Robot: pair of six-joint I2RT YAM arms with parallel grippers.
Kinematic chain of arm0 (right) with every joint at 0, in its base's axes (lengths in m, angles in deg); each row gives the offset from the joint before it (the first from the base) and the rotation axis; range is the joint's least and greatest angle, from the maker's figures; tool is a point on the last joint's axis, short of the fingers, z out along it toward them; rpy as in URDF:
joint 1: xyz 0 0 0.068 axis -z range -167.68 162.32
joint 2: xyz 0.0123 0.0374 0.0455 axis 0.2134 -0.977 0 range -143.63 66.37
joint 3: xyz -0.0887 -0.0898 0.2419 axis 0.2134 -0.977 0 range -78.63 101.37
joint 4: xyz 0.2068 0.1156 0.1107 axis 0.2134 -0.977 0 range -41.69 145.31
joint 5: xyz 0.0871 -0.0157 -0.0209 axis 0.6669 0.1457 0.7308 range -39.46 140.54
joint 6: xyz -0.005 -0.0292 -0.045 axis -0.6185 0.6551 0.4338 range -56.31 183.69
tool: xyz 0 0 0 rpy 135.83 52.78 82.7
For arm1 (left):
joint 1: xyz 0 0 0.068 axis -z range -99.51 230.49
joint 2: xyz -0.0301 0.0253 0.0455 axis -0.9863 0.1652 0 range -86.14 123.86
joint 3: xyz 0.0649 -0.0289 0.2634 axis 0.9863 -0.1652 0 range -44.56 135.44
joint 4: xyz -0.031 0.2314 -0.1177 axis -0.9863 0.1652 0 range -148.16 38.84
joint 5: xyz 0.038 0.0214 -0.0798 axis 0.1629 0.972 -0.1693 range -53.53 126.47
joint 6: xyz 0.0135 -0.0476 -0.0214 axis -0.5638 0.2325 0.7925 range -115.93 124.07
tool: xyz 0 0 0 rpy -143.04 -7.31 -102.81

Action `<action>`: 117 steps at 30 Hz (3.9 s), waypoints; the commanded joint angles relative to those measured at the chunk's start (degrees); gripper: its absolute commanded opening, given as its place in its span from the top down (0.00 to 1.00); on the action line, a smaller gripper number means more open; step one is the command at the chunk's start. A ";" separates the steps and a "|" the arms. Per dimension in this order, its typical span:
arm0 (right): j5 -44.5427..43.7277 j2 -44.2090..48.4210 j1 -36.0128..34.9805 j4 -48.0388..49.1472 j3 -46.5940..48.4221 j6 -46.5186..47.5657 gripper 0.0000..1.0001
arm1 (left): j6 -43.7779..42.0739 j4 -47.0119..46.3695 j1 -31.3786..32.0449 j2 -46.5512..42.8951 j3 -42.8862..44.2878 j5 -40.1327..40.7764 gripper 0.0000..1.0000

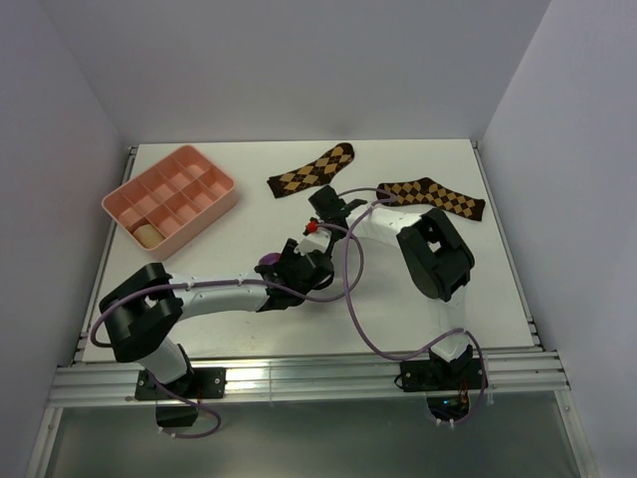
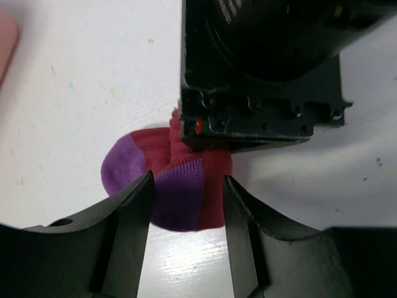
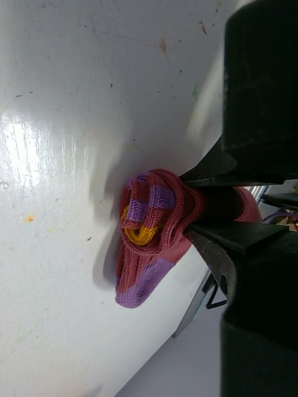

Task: Roll the socks
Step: Roll the sock at the center of the board.

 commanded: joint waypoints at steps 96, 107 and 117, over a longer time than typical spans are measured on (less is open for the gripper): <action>-12.03 3.38 -5.50 27.63 -13.14 -8.42 0.38 | 27.85 -7.50 -47.19 9.87 -14.36 -78.98 0.99; -13.61 1.00 -5.41 21.85 -10.60 -5.53 0.90 | 27.50 -7.76 -47.19 9.35 -16.12 -76.70 0.81; -15.99 1.63 -5.41 6.28 -5.33 -1.92 1.00 | 23.20 -0.48 -43.86 -4.68 -13.32 -59.15 0.53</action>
